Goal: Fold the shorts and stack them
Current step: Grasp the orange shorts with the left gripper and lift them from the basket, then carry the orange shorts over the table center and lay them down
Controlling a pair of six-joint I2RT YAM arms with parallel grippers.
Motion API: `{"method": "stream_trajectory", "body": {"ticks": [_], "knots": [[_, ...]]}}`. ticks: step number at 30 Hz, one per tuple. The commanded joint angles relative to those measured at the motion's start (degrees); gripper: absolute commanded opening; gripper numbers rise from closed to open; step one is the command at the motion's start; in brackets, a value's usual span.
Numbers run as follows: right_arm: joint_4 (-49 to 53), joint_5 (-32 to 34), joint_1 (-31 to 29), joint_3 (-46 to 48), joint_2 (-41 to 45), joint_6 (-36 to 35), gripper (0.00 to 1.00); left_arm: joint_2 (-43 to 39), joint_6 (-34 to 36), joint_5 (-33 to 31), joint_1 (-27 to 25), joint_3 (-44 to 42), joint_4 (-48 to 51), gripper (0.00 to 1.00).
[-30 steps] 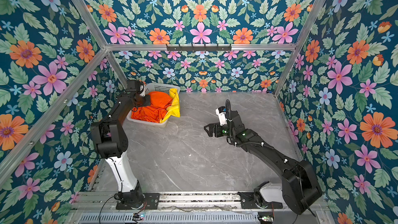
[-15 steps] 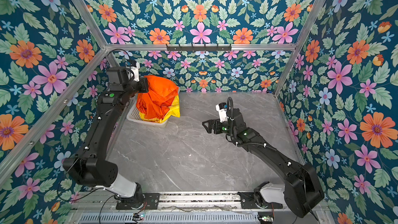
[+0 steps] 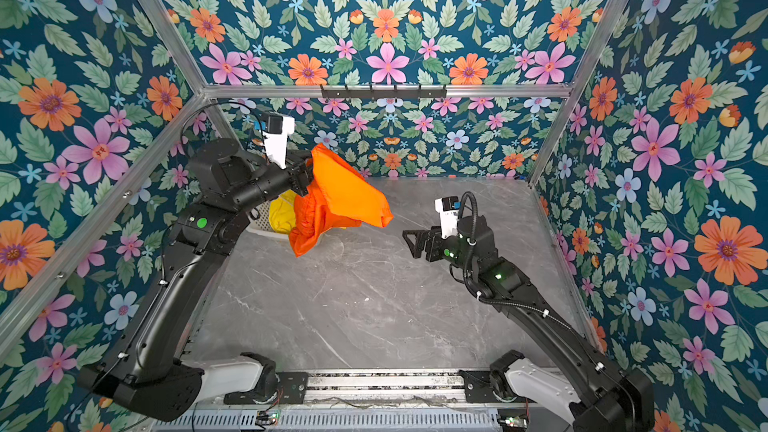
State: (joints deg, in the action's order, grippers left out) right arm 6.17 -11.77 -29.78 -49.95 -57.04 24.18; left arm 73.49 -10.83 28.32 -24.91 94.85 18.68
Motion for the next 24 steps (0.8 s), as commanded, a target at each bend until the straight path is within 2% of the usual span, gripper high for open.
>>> {"method": "stream_trajectory", "body": {"ticks": [1,4,8,12,16,19,23,24], "knots": [[1.82,2.24,-0.01,1.2,3.25,-0.27,0.99,0.55,-0.96,2.7,-4.7,0.48,-3.64,0.0],[3.66,3.53,-0.01,2.02,6.55,-0.62,0.99,2.79,-1.3,4.96,-10.34,2.17,-4.94,0.0],[3.63,4.22,-0.01,3.77,10.78,-1.42,0.99,7.65,-1.09,7.16,-16.59,8.79,-5.15,0.0],[3.54,3.68,-0.01,4.46,12.85,-2.1,0.99,11.18,-2.48,6.49,-18.97,12.29,-8.41,0.0],[6.85,7.49,-0.01,3.78,14.45,-1.62,0.99,14.99,-4.02,6.34,-19.32,12.81,-12.55,0.0],[7.34,10.0,-0.01,4.08,15.57,-1.74,0.99,17.95,-4.45,1.86,-19.3,12.66,-12.02,0.0],[11.14,13.77,-0.01,2.92,13.3,-0.92,0.99,22.97,-3.22,-12.19,-18.67,10.53,-6.21,0.0],[13.45,15.81,-0.01,1.95,12.49,0.49,0.99,24.53,-3.15,-13.98,-18.08,9.71,-5.3,0.0]]}}
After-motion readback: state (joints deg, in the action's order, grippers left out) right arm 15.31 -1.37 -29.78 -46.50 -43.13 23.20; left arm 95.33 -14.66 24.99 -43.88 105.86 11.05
